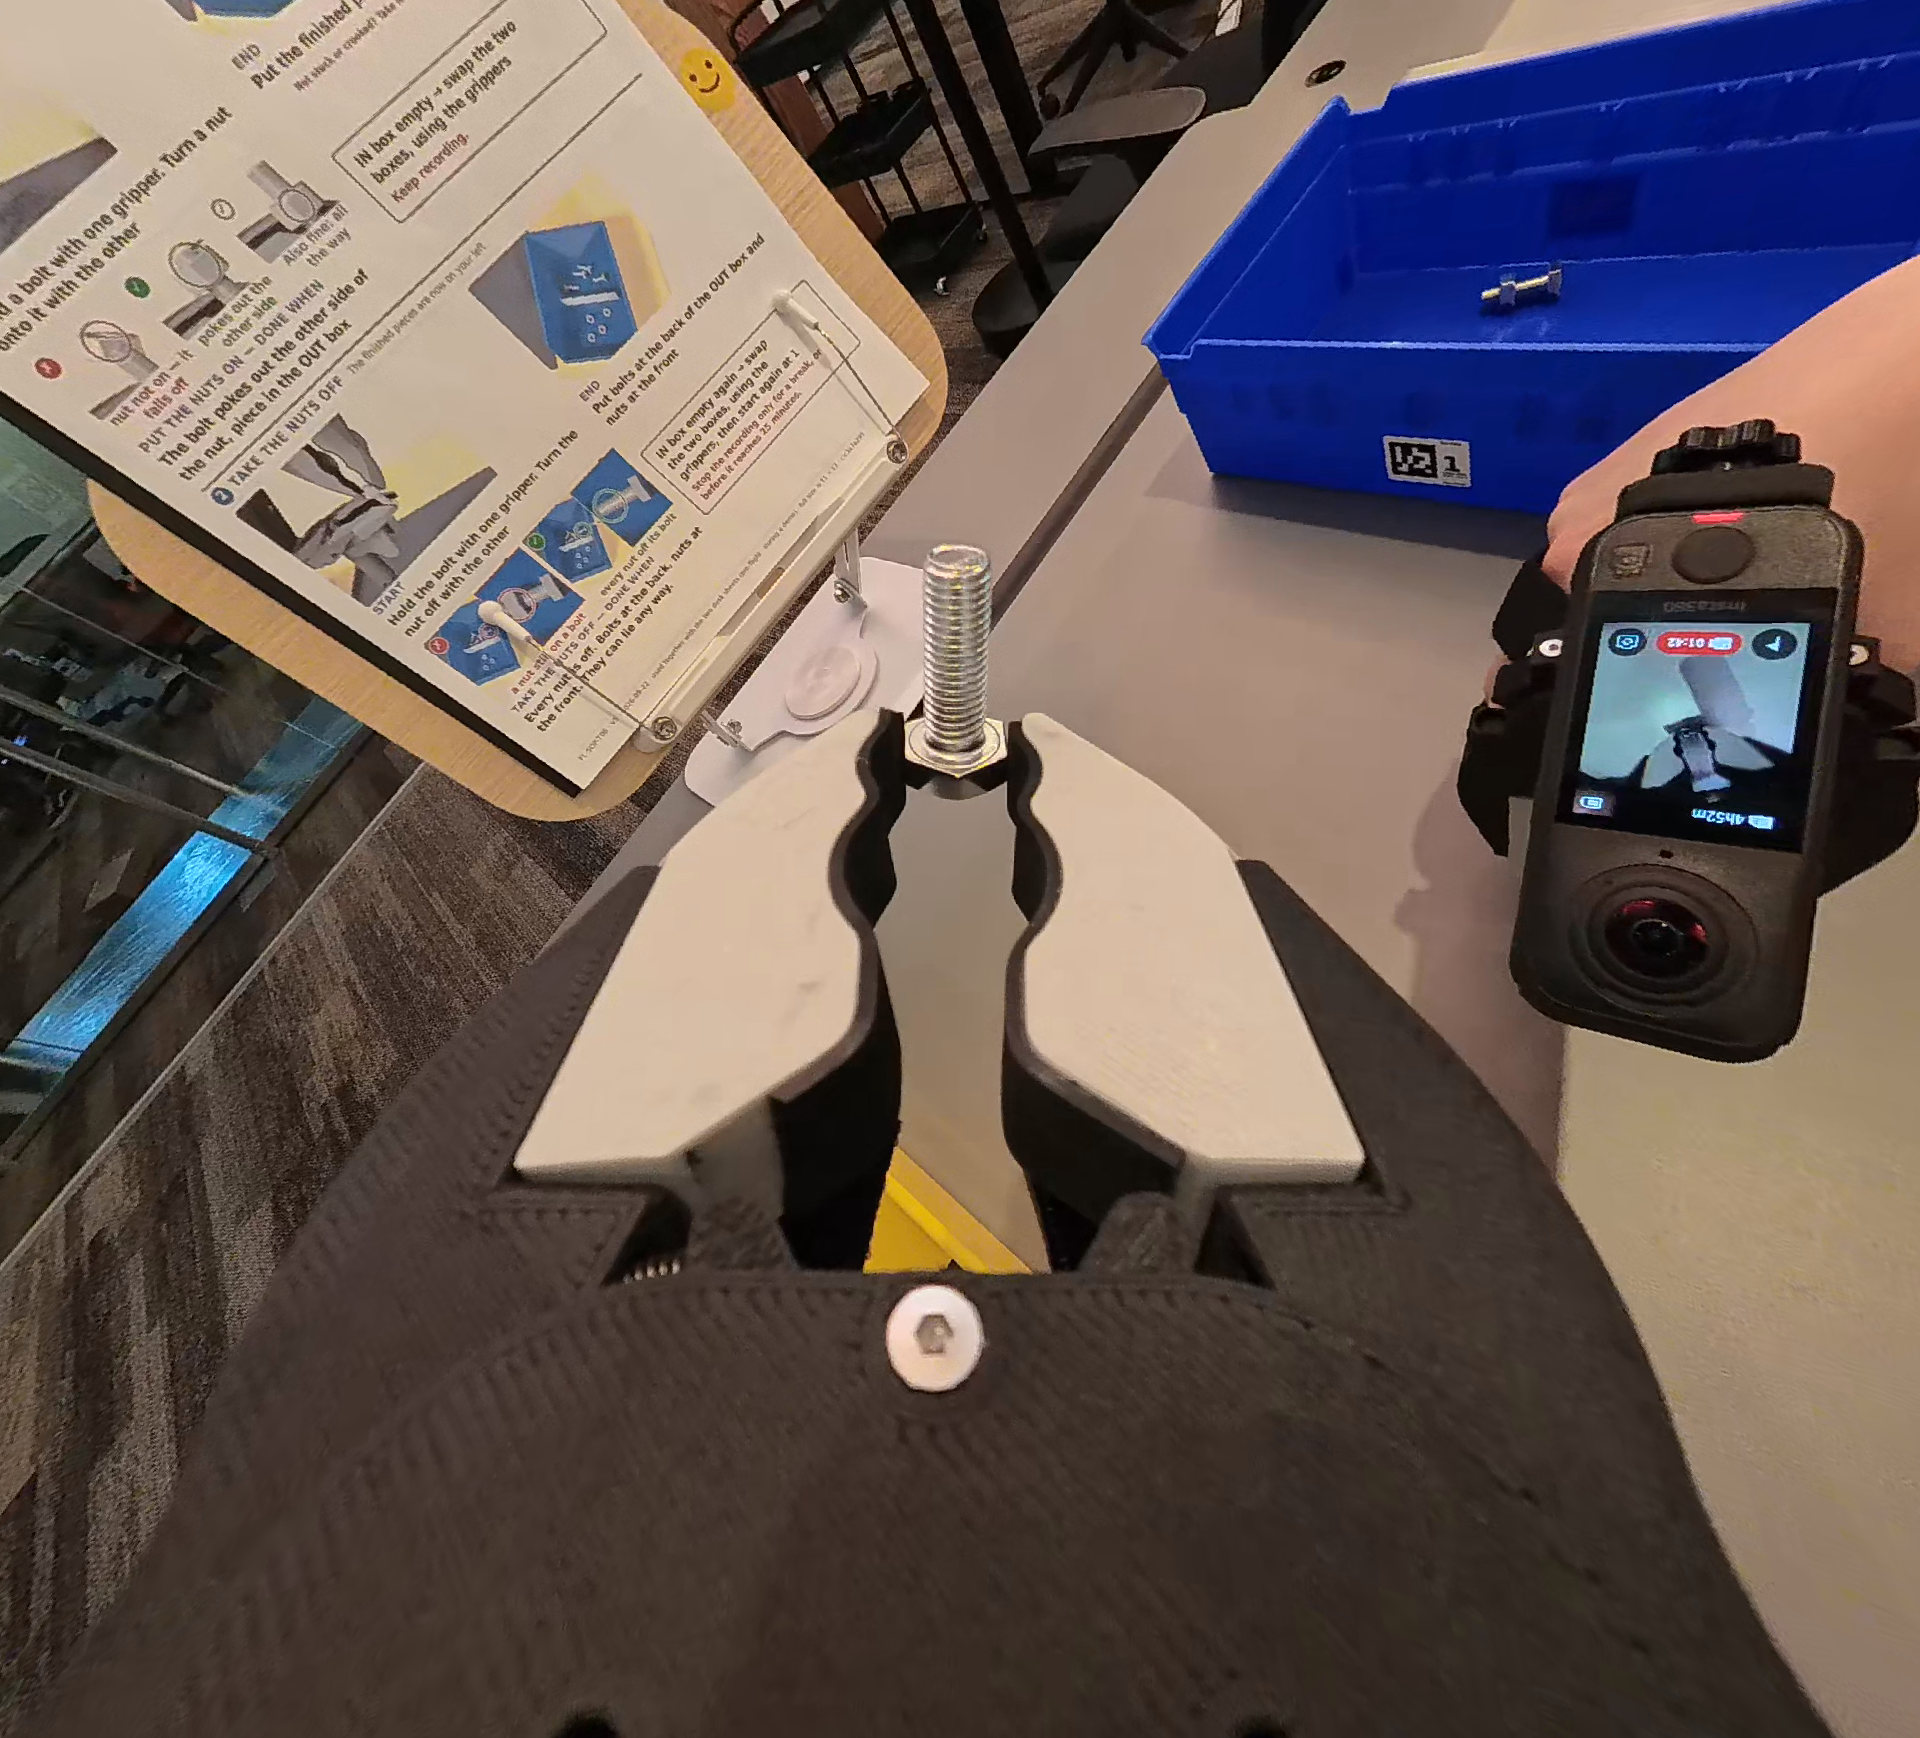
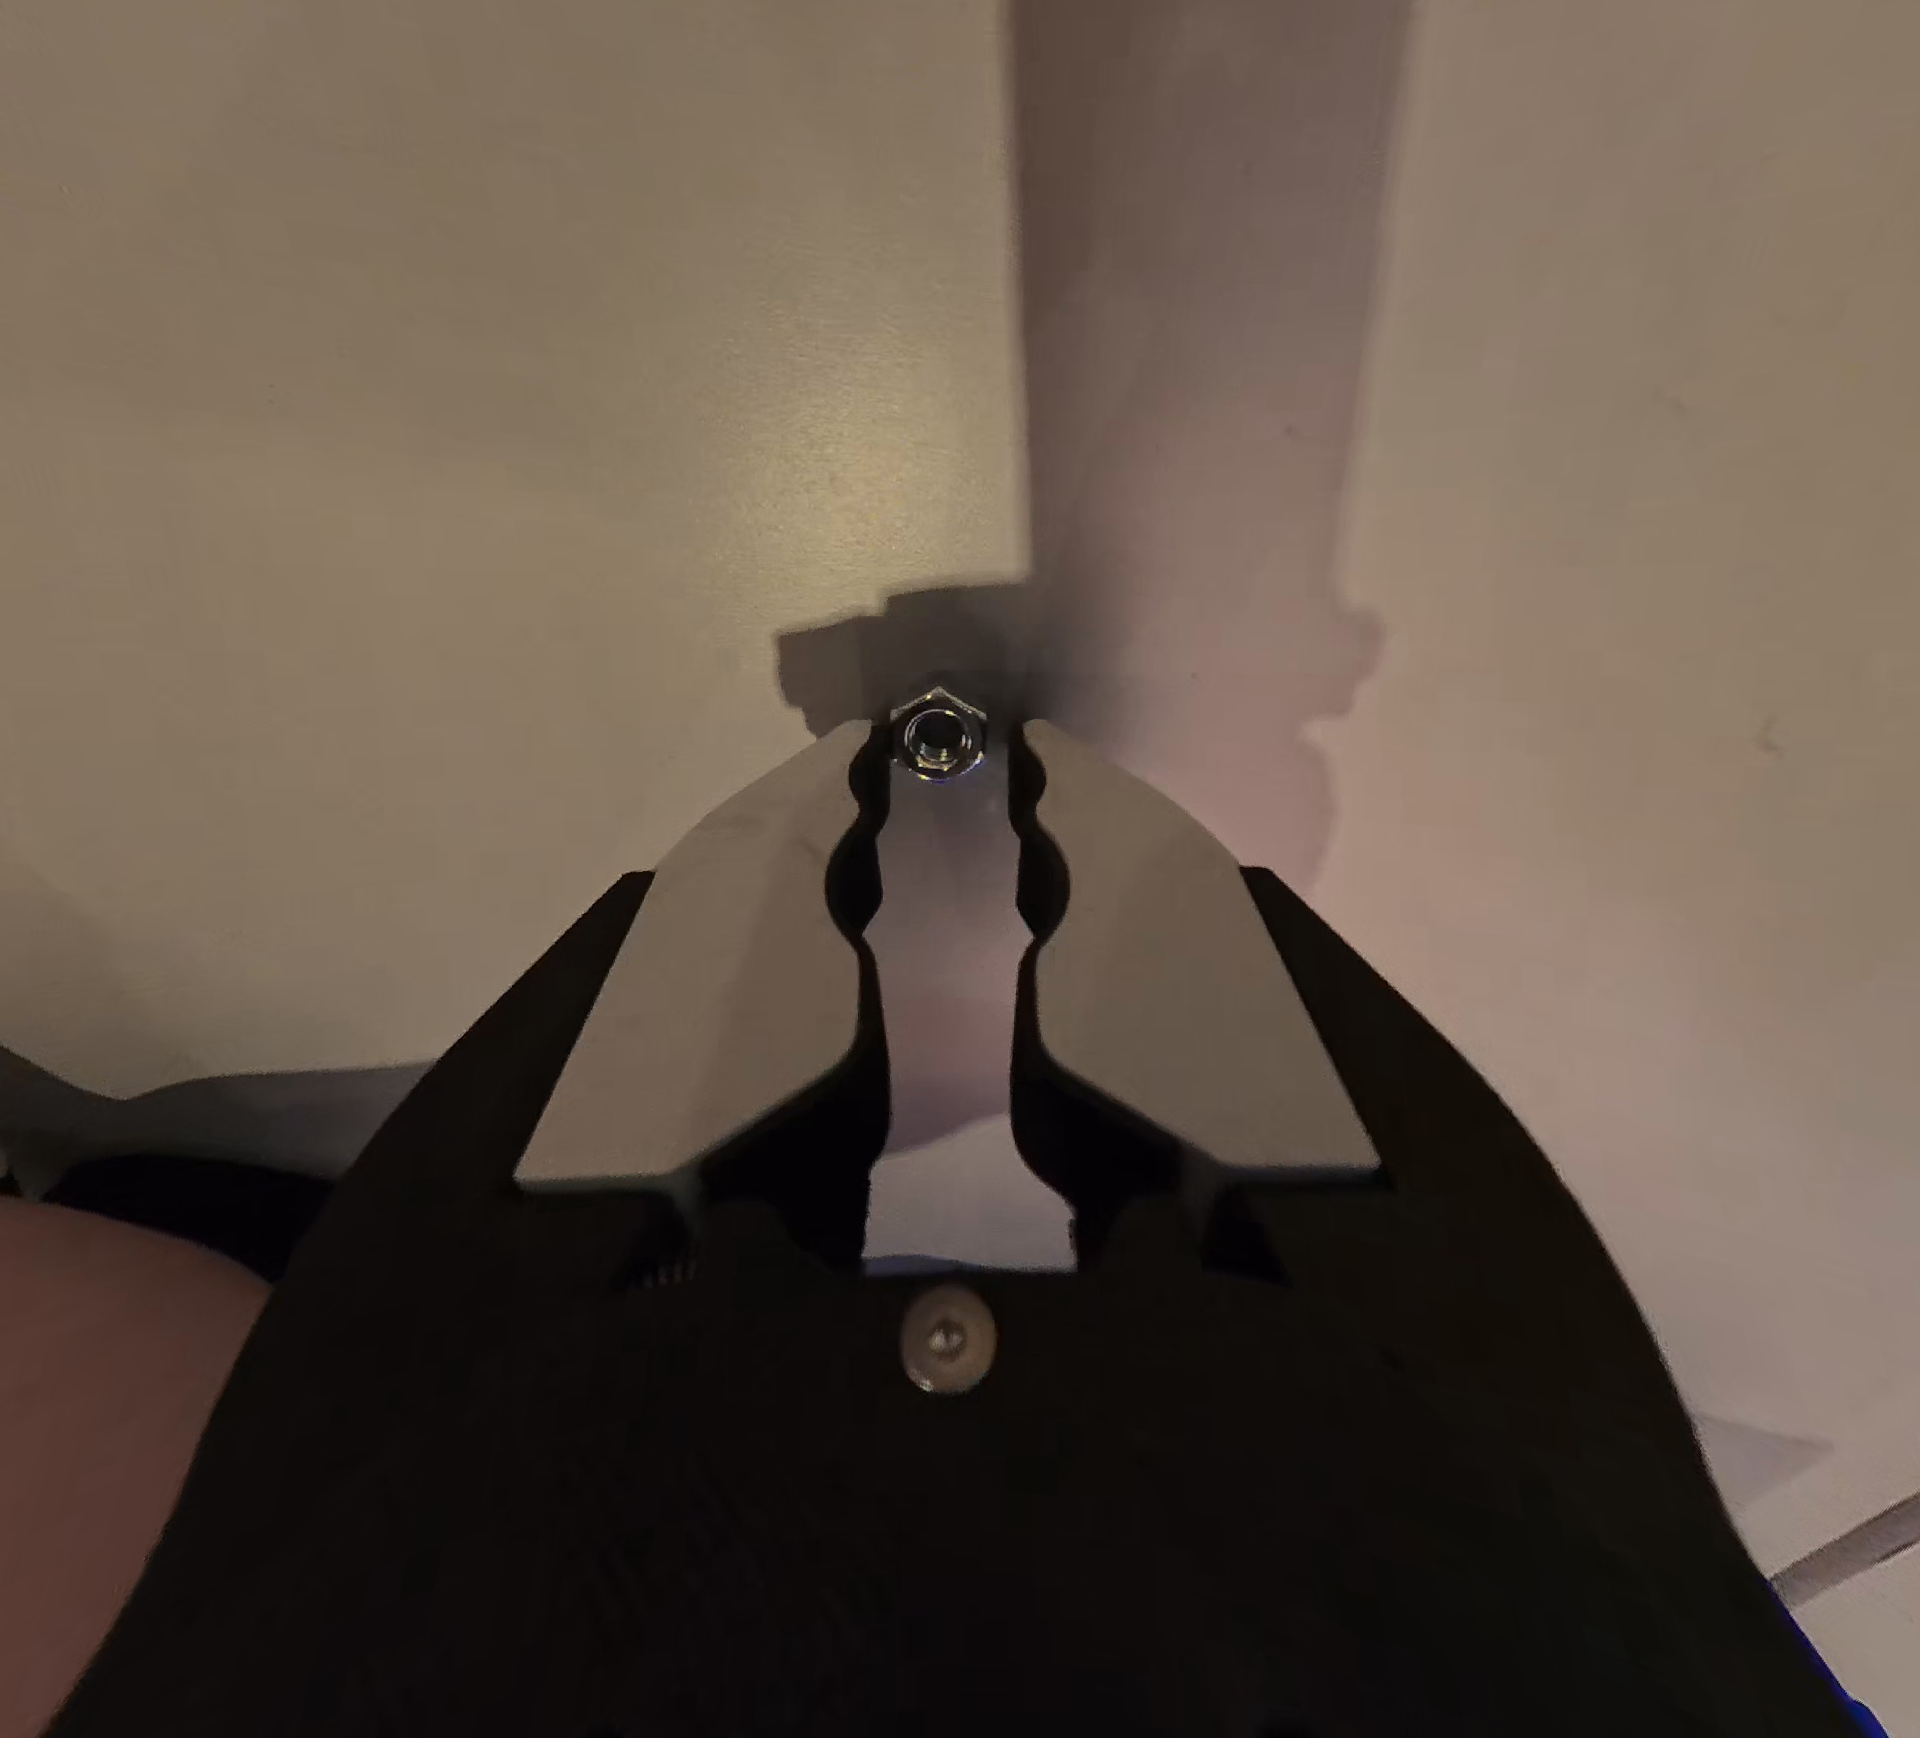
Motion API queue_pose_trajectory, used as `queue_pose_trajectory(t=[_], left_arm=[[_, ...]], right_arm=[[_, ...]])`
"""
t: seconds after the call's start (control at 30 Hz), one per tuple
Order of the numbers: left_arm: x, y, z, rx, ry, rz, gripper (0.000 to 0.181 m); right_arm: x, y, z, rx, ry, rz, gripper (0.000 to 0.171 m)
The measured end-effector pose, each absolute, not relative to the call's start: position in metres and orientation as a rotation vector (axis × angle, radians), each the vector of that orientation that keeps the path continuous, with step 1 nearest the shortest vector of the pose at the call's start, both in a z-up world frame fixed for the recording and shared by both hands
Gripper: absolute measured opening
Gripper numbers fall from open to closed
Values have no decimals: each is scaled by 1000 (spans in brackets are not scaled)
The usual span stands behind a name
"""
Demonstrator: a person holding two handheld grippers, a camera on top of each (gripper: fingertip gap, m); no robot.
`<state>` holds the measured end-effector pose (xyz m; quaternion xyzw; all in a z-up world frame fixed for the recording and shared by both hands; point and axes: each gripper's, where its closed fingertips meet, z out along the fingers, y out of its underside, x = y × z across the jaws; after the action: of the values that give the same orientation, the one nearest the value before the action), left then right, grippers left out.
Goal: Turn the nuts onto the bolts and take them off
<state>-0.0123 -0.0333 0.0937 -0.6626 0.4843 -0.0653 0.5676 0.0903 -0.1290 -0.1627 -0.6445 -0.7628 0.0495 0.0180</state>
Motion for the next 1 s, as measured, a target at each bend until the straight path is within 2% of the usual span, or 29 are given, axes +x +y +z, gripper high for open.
queue_pose_trajectory(t=[0.5, 0.6, 0.77, 0.87, 1.0], left_arm=[[-14, -32, 93, -1564, 1131, -153, 19], [-14, -32, 93, -1565, 1129, -153, 19], [-16, -31, 93, -1568, 1125, -158, 19], [-14, -30, 90, -1574, 1130, -168, 19], [9, -30, 70, -1593, 1204, -206, 19]], right_arm=[[88, -130, -163, -2047, -2329, 162, 25], [87, -128, -163, -2040, -2319, 141, 18], [88, -123, -160, -1928, -2361, 128, 18], [86, -115, -131, -1849, -2259, 181, 18], [89, -110, -50, -1642, -2013, 238, 18]])
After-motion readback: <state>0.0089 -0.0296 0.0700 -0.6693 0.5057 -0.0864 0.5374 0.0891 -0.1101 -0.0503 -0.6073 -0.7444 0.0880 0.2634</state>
